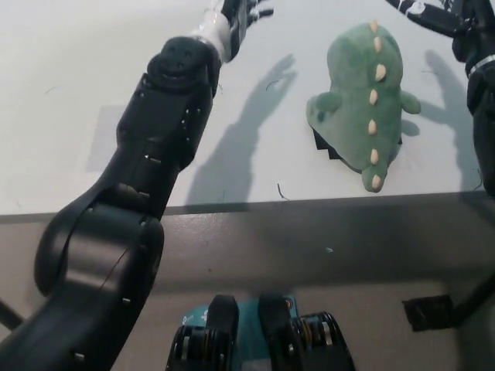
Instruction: Use both hands to pick up a dinasour on the right side and move it to the left side
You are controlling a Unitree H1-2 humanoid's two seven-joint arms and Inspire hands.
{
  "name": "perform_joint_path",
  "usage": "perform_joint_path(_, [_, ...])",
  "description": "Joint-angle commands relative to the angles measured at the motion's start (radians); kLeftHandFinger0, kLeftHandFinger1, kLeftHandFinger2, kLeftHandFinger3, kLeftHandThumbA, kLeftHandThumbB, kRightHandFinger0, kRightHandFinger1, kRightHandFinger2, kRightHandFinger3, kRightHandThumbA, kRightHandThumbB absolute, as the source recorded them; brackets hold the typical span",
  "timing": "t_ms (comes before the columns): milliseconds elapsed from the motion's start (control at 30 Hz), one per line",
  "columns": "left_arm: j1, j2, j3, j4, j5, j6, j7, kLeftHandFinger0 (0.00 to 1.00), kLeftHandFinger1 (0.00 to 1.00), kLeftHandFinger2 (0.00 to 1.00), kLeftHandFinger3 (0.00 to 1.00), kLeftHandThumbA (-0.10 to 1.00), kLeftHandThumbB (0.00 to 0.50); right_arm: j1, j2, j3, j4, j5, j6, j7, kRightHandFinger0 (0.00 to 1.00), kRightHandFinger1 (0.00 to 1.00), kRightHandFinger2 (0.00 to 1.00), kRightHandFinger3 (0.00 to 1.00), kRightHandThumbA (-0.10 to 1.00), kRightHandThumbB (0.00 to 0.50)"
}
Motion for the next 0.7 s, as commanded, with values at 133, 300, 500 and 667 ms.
perform_joint_path(133, [-0.022,-0.028,-0.042,0.071,0.053,-0.045,-0.026,1.00,1.00,1.00,1.00,1.00,0.500,-0.077,-0.005,0.005,0.103,-0.007,-0.129,-0.014,1.00,1.00,1.00,1.00,1.00,0.196])
perform_joint_path(300, [0.014,-0.063,-0.072,0.085,0.079,-0.046,-0.057,1.00,1.00,1.00,1.00,1.00,0.500,-0.053,0.006,-0.011,0.113,0.016,-0.145,0.004,1.00,1.00,1.00,1.00,1.00,0.207])
perform_joint_path(500, [0.057,-0.103,-0.074,0.084,0.085,-0.051,-0.026,1.00,1.00,1.00,1.00,1.00,0.500,-0.012,0.022,-0.016,0.123,0.007,-0.162,-0.034,1.00,1.00,1.00,1.00,1.00,0.252])
perform_joint_path(667, [0.082,-0.103,-0.090,0.067,0.109,-0.064,-0.024,1.00,1.00,1.00,1.00,1.00,0.476,0.009,0.030,-0.036,0.141,0.026,-0.156,-0.031,1.00,1.00,1.00,1.00,1.00,0.256])
